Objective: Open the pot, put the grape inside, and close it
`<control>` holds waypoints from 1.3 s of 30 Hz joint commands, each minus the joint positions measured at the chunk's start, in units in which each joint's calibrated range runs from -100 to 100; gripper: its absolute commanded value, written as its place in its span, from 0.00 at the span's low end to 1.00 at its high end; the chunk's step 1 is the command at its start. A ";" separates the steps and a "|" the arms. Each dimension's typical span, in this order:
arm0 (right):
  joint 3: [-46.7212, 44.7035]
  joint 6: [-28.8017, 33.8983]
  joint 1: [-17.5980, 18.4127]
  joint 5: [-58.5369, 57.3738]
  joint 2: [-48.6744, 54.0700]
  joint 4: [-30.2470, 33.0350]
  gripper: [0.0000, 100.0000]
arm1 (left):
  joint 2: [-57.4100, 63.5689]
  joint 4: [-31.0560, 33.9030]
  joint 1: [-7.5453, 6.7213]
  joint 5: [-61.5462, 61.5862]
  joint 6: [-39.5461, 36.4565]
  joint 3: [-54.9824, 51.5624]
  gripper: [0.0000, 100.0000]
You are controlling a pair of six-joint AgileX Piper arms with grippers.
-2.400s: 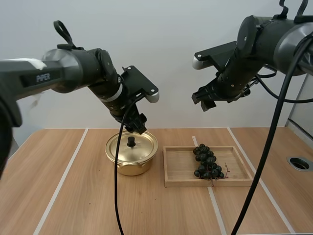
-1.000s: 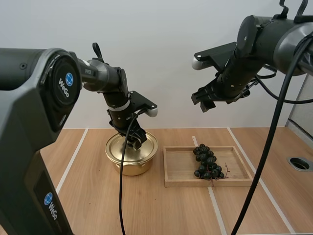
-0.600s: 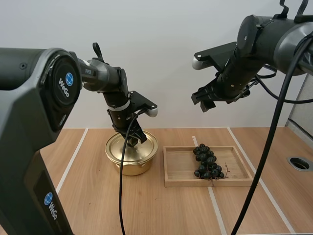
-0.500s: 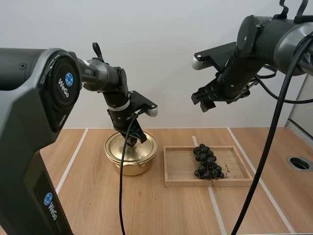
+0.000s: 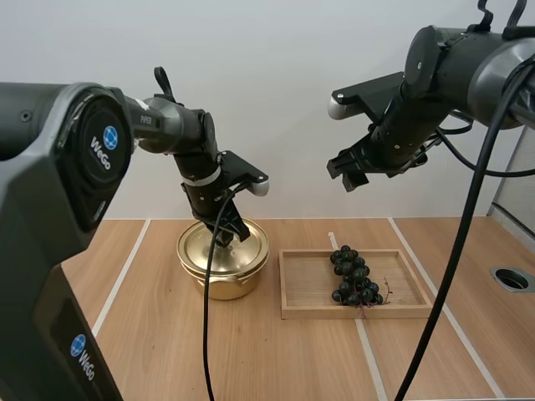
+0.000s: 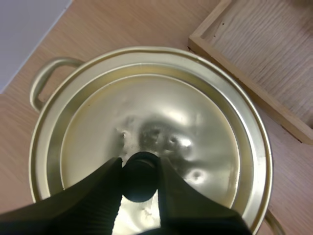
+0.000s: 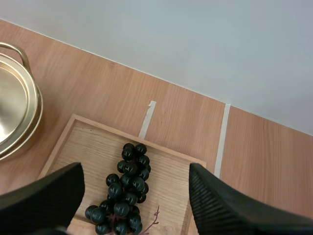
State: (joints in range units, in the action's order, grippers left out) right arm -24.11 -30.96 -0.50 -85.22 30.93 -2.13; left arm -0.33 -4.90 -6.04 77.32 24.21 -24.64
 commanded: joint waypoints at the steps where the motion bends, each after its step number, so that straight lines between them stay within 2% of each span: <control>1: 0.08 0.78 0.08 -1.97 -1.06 -0.18 1.00 | 4.28 -0.22 -0.22 0.38 -0.24 0.31 0.00; 8: -0.65 2.10 0.08 -10.27 -5.02 -0.18 1.00 | 15.69 0.02 -0.22 -0.46 -0.24 3.45 0.00; 12: -4.36 3.03 0.08 -10.41 -5.47 -0.08 1.00 | 20.64 0.02 -0.22 -0.46 -2.62 7.87 0.00; 22: -14.24 4.02 0.08 -0.95 -5.57 -0.08 1.00 | 27.74 -0.82 -0.22 -0.46 -4.61 12.97 0.00; 31: -15.66 4.13 0.08 3.96 -6.57 -0.77 1.00 | 30.71 -2.15 -0.22 0.23 -4.79 12.97 0.00; 39: -15.66 4.13 0.08 4.50 -12.50 -0.90 1.00 | 32.77 -5.53 -0.22 1.00 -4.79 13.11 0.00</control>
State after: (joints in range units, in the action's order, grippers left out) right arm -39.55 -27.05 -0.50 -81.62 19.29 -2.76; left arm 31.48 -8.87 -6.04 78.73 19.91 -12.20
